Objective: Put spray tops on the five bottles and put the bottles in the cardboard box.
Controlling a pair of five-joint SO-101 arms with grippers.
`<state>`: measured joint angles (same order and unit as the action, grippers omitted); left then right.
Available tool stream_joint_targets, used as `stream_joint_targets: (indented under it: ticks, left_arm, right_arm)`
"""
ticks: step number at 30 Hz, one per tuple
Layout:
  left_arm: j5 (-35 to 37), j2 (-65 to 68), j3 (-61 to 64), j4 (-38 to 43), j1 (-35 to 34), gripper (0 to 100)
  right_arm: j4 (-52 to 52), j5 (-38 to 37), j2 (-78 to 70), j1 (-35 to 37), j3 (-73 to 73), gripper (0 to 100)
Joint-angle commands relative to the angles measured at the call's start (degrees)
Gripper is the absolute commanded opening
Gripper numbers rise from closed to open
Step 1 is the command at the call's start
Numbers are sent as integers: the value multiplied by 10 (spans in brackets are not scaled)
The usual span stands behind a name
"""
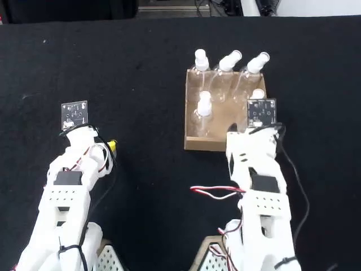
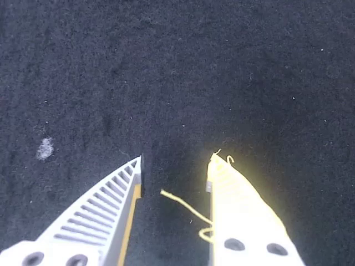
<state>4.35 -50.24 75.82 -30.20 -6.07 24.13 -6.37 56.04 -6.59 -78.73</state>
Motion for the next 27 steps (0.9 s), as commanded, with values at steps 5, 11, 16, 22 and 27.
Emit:
stream_joint_targets:
  ticks: [5, 11, 16, 22, 27]
  left_arm:
    - [-4, -6, -7, 8, 2, 191]
    - [-4, -6, -7, 6, 2, 183]
    - [-4, -9, -14, -20, 0, 29]
    - [1, -98, 19, -31, -29, 30]
    - [-3, -246, 80, -42, -26, 30]
  right_arm:
    - [184, 4, 128, 4, 109, 315]
    - [245, 4, 215, 4, 79, 6]
    - [247, 4, 294, 5, -7, 64]
    - [342, 4, 434, 9, -65, 32]
    - [404, 4, 535, 9, -104, 32]
